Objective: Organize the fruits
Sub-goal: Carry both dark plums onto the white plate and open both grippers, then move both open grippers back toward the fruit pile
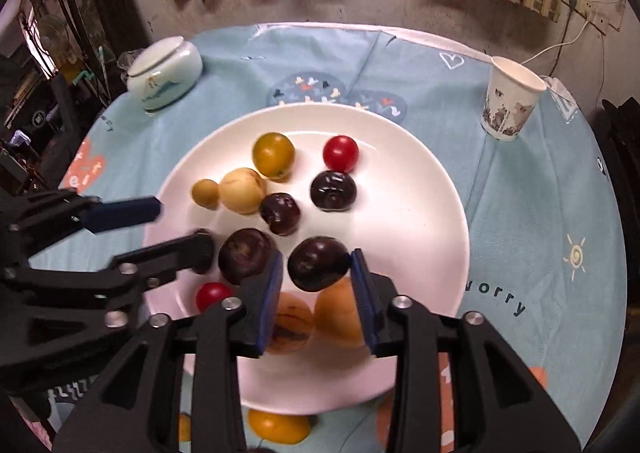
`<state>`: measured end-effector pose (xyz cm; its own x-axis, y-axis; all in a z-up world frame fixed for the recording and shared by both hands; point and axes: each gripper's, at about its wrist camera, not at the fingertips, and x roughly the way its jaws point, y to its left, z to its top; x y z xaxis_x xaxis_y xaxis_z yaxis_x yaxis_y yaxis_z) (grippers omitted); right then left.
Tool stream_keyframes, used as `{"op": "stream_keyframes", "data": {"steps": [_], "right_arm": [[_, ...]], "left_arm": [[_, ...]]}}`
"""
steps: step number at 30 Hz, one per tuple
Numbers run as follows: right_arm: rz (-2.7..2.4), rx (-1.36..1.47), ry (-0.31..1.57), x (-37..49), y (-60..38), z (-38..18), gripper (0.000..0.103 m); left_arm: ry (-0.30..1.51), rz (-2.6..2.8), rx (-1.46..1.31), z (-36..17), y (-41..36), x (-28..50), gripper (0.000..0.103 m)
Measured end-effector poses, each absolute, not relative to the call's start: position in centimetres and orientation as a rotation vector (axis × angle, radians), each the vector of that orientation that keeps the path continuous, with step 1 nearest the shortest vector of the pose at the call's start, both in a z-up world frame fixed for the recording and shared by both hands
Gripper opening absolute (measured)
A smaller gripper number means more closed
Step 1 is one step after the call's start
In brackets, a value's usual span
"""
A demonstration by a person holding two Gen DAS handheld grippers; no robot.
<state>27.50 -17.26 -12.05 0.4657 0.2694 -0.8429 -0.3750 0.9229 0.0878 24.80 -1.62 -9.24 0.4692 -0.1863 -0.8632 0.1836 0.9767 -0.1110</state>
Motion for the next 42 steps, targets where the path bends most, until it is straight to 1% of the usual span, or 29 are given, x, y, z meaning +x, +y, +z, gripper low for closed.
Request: {"op": "stream_keyframes", "data": {"steps": [1,2,3,6,7,8,12,15,16,18,19,20,24,27,30,32,33,35,37,39,40,41,42], "right_arm": [[0.404,-0.104,1.016,27.7,-17.5,-12.3,0.047],[0.407,-0.093,1.018,27.7,-17.7,-12.5,0.058],[0.395,-0.086,1.017,27.7,-18.0,-12.5,0.063],[0.407,-0.041,1.017,27.0,-18.4,-12.0,0.063],[0.413,-0.024,1.012,26.7,-18.6,-11.7,0.063],[0.418,-0.010,1.001,26.1,-18.9,-11.0,0.063],[0.421,0.029,0.908,22.9,-20.5,-7.2,0.063],[0.391,0.041,0.741,19.1,-22.3,-1.8,0.065],[0.380,0.041,0.675,17.6,-22.9,0.1,0.069],[0.335,0.031,0.509,13.8,-24.3,4.9,0.073],[0.315,0.026,0.436,12.0,-24.9,7.0,0.084],[0.272,0.020,0.330,9.3,-25.7,9.8,0.101],[0.168,0.066,0.005,0.4,-28.0,17.1,0.102],[0.089,0.122,-0.127,-5.9,-28.3,20.8,0.102],[0.198,0.211,-0.111,-9.1,-28.2,21.3,0.102],[0.291,0.234,-0.008,-8.6,-27.7,20.4,0.102],[0.281,0.232,0.017,-8.2,-27.4,19.4,0.102],[0.315,0.220,0.142,-6.3,-26.8,17.0,0.102],[0.364,0.207,0.299,-4.3,-26.2,13.9,0.102],[0.349,0.223,0.492,-1.7,-25.7,8.6,0.102],[0.333,0.210,0.583,-0.7,-25.4,6.4,0.100],[0.302,0.216,0.675,0.4,-25.2,3.5,0.095],[0.268,0.222,0.754,1.2,-25.1,0.4,0.094]], "left_arm": [[1.055,-0.225,-0.006,-9.2,-1.4,24.9,0.051],[1.053,-0.221,-0.011,-9.1,-1.2,24.9,0.051],[1.053,-0.217,-0.021,-8.9,-0.9,24.9,0.051],[1.035,-0.218,-0.051,-7.9,-0.3,24.1,0.051],[1.024,-0.219,-0.058,-7.4,-0.2,23.6,0.054],[1.011,-0.221,-0.065,-6.8,-0.1,22.9,0.056],[0.967,-0.242,-0.070,-4.6,-0.3,20.4,0.057],[0.920,-0.266,-0.071,-2.5,-0.5,18.1,0.059],[0.905,-0.273,-0.070,-1.8,-0.6,17.3,0.062],[0.872,-0.288,-0.070,-0.2,-0.7,15.7,0.063],[0.857,-0.298,-0.070,0.5,-0.8,14.9,0.064],[0.843,-0.305,-0.068,1.3,-0.8,14.1,0.064],[0.797,-0.328,-0.062,3.4,-1.0,11.6,0.066],[0.766,-0.340,-0.058,4.7,-1.0,10.0,0.067],[0.748,-0.340,-0.056,5.3,-0.8,8.8,0.068],[0.748,-0.336,-0.053,5.2,-0.5,8.1,0.068],[0.751,-0.333,-0.050,4.9,-0.3,7.9,0.068],[0.761,-0.323,-0.038,4.3,0.1,7.2,0.069],[0.780,-0.300,-0.020,3.1,0.7,6.6,0.069],[0.811,-0.285,-0.003,1.5,1.3,6.0,0.069],[0.828,-0.277,0.003,0.7,1.6,5.8,0.070],[0.847,-0.267,0.008,-0.2,1.9,5.6,0.070],[0.878,-0.261,0.015,-1.5,2.3,5.2,0.070]]}}
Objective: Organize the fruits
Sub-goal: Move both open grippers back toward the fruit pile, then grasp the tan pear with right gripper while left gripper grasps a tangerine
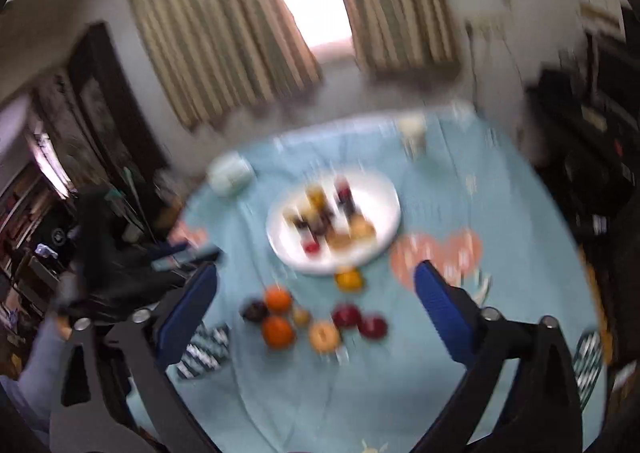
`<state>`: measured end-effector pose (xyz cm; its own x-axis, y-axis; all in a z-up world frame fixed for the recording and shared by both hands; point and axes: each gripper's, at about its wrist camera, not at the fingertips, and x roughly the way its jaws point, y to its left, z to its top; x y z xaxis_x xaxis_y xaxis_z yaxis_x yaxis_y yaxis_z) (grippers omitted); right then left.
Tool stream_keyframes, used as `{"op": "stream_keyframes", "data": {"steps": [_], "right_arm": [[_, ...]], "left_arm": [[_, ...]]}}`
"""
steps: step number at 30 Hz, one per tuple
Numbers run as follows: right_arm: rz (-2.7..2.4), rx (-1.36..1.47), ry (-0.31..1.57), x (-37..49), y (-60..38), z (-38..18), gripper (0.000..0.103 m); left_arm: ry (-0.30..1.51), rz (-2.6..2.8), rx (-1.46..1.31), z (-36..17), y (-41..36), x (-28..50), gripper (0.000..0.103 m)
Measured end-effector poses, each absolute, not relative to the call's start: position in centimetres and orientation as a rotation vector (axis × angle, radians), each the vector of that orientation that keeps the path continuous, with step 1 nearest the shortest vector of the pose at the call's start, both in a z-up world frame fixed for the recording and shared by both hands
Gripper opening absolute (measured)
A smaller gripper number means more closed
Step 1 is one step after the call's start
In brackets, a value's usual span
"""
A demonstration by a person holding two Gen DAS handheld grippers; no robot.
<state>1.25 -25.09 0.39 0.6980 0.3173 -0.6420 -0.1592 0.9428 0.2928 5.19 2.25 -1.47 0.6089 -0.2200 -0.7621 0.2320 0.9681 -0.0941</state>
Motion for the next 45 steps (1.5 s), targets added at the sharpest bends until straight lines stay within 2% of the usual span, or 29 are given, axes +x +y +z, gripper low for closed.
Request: {"op": "stream_keyframes", "data": {"steps": [2,5,7,10,21,23,25,32,45], "right_arm": [[0.192,0.170,0.874,2.4,-24.0,-4.2,0.081],[0.169,0.019,0.989,3.2,-21.6,-10.1,0.071],[0.257,0.019,1.084,3.5,-20.1,-12.1,0.064],[0.274,-0.026,1.090,3.6,-18.4,-13.5,0.047],[0.321,0.078,1.213,8.6,-16.5,-17.8,0.048],[0.317,0.037,1.202,8.6,-15.9,-17.6,0.043],[0.316,0.028,1.201,8.4,-16.0,-17.5,0.042],[0.324,0.086,1.180,6.6,-18.9,-15.8,0.042],[0.312,0.108,1.191,5.5,-19.5,-16.4,0.042]], "left_arm": [[0.918,-0.253,0.022,-3.2,2.6,4.6,0.069],[0.995,-0.252,0.034,-6.4,2.9,3.5,0.069],[1.042,-0.260,0.049,-8.3,2.8,2.6,0.069],[1.107,-0.268,0.047,-10.6,2.4,1.6,0.070],[1.153,-0.250,0.051,-12.1,2.0,2.2,0.070],[1.155,-0.250,0.049,-12.1,2.0,2.5,0.070],[1.154,-0.251,0.053,-12.1,1.8,2.7,0.070],[1.144,-0.291,0.079,-12.5,-0.7,4.4,0.070],[1.187,-0.276,0.112,-14.9,-2.7,7.1,0.064]]}}
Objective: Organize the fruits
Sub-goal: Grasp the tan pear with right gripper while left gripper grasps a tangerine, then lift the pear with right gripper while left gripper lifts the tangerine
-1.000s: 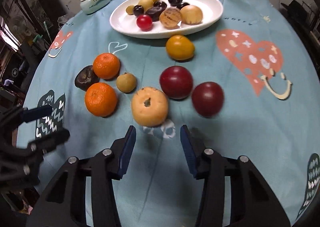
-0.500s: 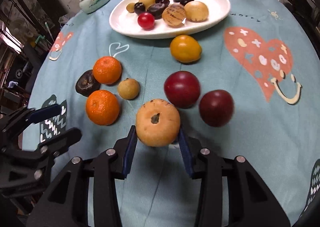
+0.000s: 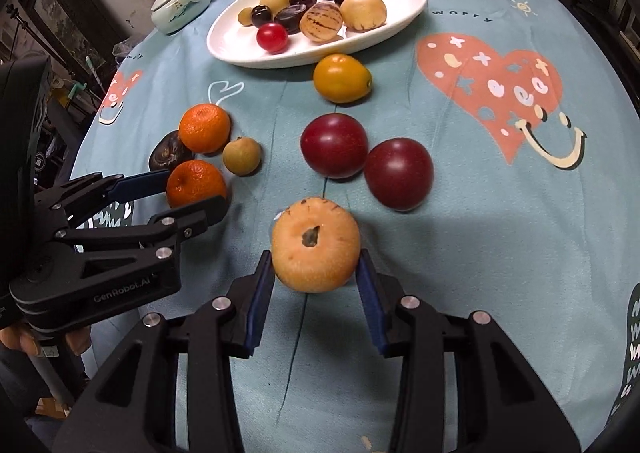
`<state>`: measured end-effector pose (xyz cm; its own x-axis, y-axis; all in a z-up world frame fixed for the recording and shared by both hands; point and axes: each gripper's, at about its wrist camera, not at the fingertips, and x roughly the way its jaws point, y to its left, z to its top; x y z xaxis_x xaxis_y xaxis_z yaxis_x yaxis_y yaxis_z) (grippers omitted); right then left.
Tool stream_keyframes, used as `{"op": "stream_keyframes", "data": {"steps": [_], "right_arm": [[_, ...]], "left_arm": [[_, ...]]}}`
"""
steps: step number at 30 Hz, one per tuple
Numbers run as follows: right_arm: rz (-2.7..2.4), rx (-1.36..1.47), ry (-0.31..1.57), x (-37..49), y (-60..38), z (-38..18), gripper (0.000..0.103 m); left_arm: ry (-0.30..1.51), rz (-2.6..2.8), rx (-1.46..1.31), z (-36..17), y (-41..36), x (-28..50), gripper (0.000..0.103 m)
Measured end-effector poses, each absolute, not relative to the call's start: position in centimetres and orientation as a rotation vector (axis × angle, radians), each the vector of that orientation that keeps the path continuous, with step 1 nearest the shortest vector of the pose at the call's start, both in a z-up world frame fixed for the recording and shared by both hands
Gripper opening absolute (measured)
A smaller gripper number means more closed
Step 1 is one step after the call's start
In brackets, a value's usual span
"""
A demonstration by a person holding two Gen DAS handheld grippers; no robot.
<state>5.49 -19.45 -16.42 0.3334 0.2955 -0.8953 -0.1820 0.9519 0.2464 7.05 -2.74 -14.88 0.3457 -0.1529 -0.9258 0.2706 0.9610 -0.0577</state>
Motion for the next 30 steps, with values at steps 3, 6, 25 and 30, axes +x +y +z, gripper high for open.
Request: {"op": "stream_keyframes", "data": {"steps": [3,6,25,30], "right_arm": [[0.315,0.103,1.197,5.5,-19.2,-16.6,0.042],[0.320,0.100,1.198,5.5,-19.2,-16.6,0.042],[0.335,0.071,1.202,4.2,-18.6,-16.7,0.042],[0.344,0.056,1.189,3.4,-18.4,-16.2,0.042]], "left_arm": [[1.202,-0.269,0.110,-15.2,-2.7,7.3,0.054],[1.202,-0.269,0.107,-15.3,-2.6,7.4,0.053],[1.179,-0.275,0.164,-14.9,-3.6,5.7,0.046],[1.164,-0.286,0.180,-14.2,-3.9,4.5,0.046]]}}
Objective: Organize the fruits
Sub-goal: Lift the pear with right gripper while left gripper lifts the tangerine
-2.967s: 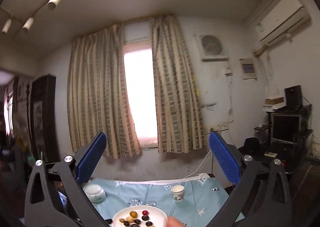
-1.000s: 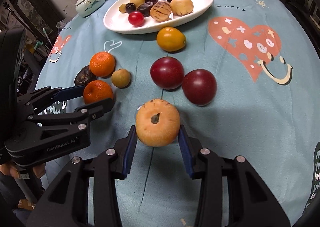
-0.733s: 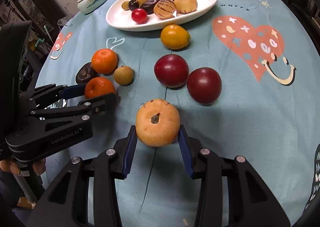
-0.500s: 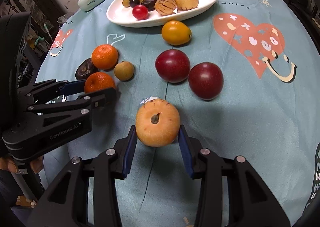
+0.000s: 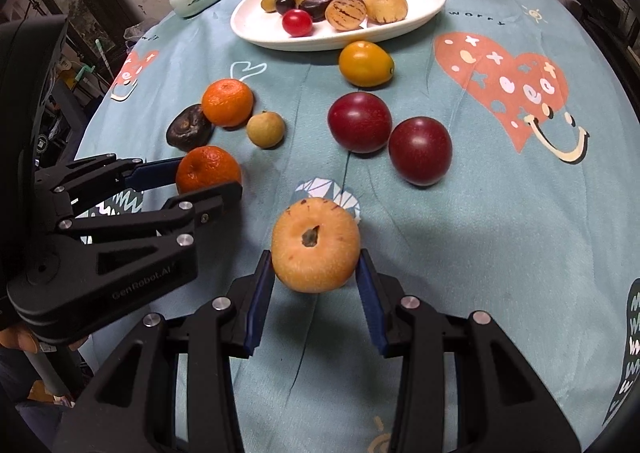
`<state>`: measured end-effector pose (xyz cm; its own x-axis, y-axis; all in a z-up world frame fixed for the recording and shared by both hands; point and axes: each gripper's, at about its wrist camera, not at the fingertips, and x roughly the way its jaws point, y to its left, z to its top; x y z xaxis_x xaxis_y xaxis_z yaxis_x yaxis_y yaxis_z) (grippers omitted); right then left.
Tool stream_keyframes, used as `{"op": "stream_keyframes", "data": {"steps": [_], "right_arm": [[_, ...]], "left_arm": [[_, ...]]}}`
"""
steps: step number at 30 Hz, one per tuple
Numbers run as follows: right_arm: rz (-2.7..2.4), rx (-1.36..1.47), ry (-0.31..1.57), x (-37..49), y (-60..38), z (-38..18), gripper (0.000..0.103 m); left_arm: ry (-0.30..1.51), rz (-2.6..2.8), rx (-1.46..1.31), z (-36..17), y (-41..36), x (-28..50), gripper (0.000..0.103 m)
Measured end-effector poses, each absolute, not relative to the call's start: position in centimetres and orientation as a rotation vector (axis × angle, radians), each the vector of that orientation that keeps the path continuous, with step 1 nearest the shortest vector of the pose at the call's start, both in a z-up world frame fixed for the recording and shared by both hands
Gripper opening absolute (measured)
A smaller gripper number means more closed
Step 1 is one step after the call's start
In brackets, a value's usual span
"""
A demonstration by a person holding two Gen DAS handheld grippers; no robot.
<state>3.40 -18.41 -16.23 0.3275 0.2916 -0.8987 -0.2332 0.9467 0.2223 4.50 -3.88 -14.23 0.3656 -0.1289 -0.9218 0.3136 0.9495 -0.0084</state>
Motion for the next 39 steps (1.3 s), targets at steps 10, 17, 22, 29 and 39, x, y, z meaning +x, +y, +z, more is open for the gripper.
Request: {"op": "stream_keyframes", "data": {"steps": [10,17,22,29,39], "right_arm": [[0.370,0.033,1.187,1.7,-18.7,-16.0,0.042],[0.376,0.056,1.197,0.7,-20.0,-16.0,0.042],[0.382,0.062,1.214,0.6,-20.2,-16.4,0.042],[0.423,0.038,1.213,0.6,-18.6,-16.1,0.042],[0.408,0.021,1.205,0.0,-18.0,-15.5,0.042]], "left_arm": [[1.130,-0.296,0.149,-12.3,-2.2,1.8,0.046],[1.134,-0.287,0.071,-11.7,1.2,0.1,0.045],[1.152,-0.262,0.061,-12.1,2.4,0.0,0.045],[1.146,-0.272,0.109,-11.7,0.8,0.4,0.045],[1.067,-0.317,0.192,-9.7,-1.8,0.6,0.046]]}}
